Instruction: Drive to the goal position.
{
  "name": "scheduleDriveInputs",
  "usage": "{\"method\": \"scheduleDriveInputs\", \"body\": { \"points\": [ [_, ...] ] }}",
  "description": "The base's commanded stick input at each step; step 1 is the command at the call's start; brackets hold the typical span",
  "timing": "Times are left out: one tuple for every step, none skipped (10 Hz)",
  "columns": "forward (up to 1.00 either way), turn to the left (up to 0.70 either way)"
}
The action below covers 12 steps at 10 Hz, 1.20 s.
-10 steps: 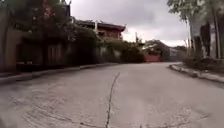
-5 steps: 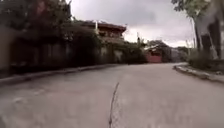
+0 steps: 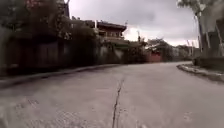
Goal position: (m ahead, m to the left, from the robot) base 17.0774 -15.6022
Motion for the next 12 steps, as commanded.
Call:
{"method": "scheduleDriveInputs", "body": {
  "points": [
    [1.00,-0.40],
    [1.00,-0.40],
    [1.00,-0.40],
    [1.00,-0.40],
    [1.00,-0.40],
    [1.00,-0.40],
    [1.00,-0.40],
    [1.00,-0.40],
    [1.00,-0.40],
    [1.00,-0.40],
    [1.00,-0.40],
    [1.00,-0.40]
  ]
}}
